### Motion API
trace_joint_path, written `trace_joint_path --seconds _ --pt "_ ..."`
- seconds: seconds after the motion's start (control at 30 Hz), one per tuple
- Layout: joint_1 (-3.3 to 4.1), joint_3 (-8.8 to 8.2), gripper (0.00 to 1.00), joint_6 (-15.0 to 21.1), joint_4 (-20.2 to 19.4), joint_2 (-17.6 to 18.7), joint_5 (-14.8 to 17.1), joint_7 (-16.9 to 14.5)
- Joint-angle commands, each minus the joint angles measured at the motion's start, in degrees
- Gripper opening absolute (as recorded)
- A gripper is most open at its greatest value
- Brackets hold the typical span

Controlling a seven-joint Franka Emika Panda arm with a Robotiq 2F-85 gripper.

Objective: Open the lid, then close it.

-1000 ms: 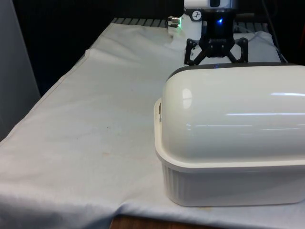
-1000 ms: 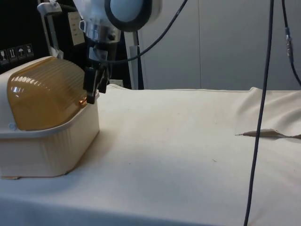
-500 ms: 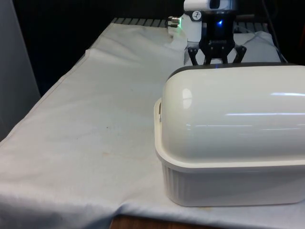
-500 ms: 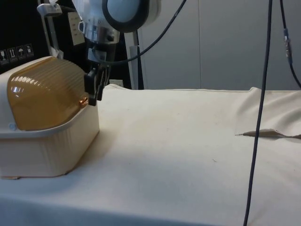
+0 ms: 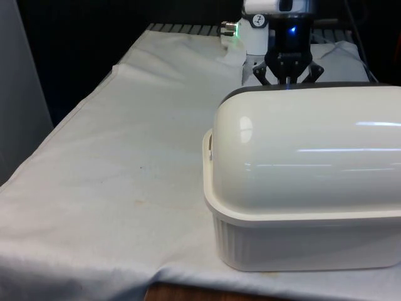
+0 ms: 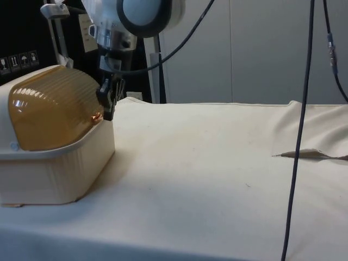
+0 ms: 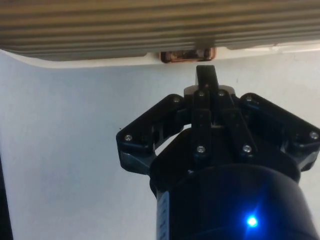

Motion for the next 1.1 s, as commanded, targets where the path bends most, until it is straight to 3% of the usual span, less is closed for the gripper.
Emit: trace_joint_path --seconds 0.0,0.13,0.17,0.2,0.23,0.47,0.5,0.53,0.7,0.8,0.83,0.87,1.07 --pt "-0.23 0.52 0.0 -0.3 0.4 0.2 0.9 -0.3" --pt "-0.52 1.03 0.0 -0.4 0.3 0.0 2.1 -0.8" --pt "0.0 0.11 0.0 -0.1 0.1 0.1 0.8 0.1" --pt "0.0 0.17 0.0 -0.1 0.2 0.1 1.0 -0.1" --pt "-0.52 1.03 0.0 -0.3 0.3 0.0 2.5 -1.0" --pt "-0.8 1.66 0.0 -0.1 0.4 0.5 4.8 -1.8" --pt "0.0 0.34 0.0 -0.1 0.2 0.3 2.9 -0.5" --pt "-0.74 1.72 0.0 -0.1 0.4 0.5 5.1 -1.9" --pt "-0.57 2.01 0.0 0.1 0.3 0.8 7.3 -2.8" --pt "-0.52 1.78 0.0 -0.2 0.4 0.6 7.0 -2.8" --pt "0.0 0.97 0.0 -0.1 0.2 0.7 5.9 -1.9" --pt "-0.46 1.66 0.0 -0.2 0.4 0.6 6.9 -2.8" --pt "-0.11 1.83 0.0 -0.5 0.9 0.5 6.6 -2.2"
